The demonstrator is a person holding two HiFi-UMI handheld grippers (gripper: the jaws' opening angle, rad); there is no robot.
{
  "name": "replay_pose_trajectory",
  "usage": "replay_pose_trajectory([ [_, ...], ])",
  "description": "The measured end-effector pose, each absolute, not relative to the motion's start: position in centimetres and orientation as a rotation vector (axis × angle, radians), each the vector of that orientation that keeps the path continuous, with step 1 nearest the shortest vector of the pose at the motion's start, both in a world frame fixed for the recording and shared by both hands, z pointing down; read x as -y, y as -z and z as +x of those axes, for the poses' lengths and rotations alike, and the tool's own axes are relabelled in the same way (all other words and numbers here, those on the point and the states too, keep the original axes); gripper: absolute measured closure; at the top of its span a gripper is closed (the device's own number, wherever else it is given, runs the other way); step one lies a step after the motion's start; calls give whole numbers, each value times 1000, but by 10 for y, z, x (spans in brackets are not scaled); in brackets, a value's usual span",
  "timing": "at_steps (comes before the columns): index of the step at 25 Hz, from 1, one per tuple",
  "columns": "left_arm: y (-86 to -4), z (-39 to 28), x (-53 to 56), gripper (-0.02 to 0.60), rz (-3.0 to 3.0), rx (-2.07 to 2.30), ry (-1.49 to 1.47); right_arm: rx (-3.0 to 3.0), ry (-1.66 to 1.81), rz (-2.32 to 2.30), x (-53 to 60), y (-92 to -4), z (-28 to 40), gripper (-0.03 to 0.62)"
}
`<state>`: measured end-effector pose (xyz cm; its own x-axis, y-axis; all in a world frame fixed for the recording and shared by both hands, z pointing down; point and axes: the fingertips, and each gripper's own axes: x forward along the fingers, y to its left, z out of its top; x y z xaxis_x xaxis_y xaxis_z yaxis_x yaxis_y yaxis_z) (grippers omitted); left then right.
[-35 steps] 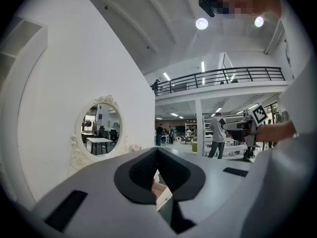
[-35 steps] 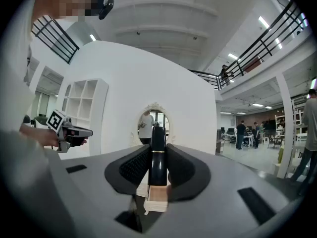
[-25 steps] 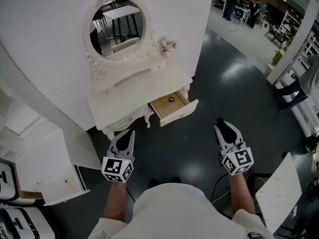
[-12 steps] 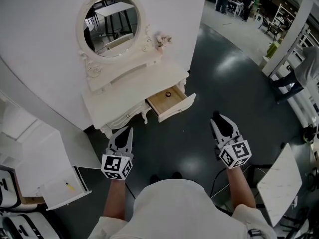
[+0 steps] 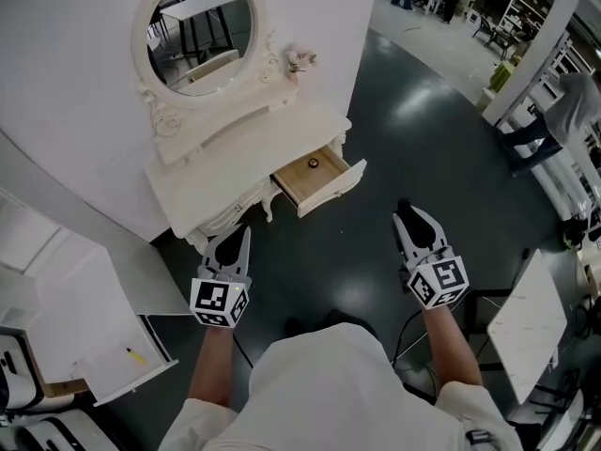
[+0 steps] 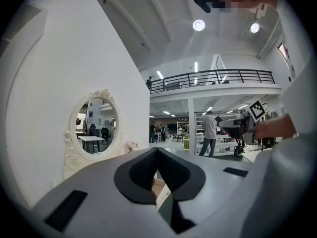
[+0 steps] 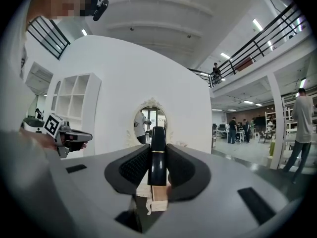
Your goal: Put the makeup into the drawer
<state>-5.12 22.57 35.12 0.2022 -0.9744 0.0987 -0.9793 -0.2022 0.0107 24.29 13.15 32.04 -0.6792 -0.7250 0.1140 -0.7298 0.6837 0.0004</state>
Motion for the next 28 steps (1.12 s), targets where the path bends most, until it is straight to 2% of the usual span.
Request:
replay_pose_trajectory([
  [14,-370,-67,-200,566,2398,1875,-129,2730,-96,1244,-116,-345,227,480],
  [28,-386,-80,-101,566,2344,1907,-136,2730,-124,1149,-1,-371,196,480],
])
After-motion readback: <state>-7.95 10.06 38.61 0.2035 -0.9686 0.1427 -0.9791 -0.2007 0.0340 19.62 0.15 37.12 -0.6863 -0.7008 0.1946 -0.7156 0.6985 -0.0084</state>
